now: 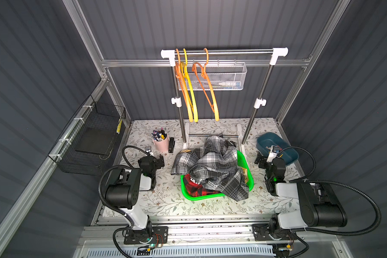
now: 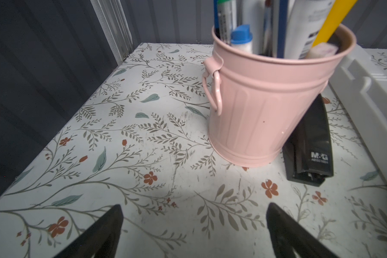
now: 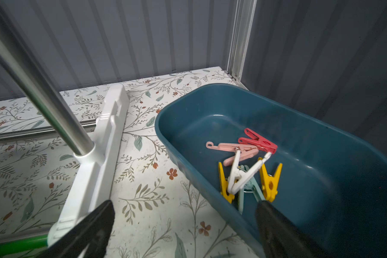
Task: Remove the clothespins securing long-sleeve shirts to the hanger
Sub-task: Reset both arms
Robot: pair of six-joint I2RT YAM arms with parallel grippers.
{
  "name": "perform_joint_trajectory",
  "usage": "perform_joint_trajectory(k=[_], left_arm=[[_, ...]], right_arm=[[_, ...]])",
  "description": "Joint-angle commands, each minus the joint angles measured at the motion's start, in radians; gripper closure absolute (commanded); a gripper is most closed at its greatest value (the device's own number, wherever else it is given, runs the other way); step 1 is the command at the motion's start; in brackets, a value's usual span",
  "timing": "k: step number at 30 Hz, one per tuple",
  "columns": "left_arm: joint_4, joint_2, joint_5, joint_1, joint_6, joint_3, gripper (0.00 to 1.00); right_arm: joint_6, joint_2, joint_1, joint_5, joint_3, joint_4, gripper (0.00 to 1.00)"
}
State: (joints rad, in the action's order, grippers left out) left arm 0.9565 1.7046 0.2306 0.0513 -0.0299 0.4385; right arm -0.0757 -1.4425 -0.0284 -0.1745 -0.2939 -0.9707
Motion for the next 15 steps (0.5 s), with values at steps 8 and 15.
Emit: perform_joint_trajectory(k=[8, 15], left_arm=[[0.005, 0.010, -0.004, -0.002, 0.007, 0.009, 0.00], [0.005, 0.010, -0.004, -0.002, 0.007, 0.009, 0.00]], right_arm=[[-0.013, -0.001, 0.001, -0.043, -0.019, 0.003, 0.01], [0.025, -0.007, 0.005, 0.042, -0.020, -0.004, 0.01]])
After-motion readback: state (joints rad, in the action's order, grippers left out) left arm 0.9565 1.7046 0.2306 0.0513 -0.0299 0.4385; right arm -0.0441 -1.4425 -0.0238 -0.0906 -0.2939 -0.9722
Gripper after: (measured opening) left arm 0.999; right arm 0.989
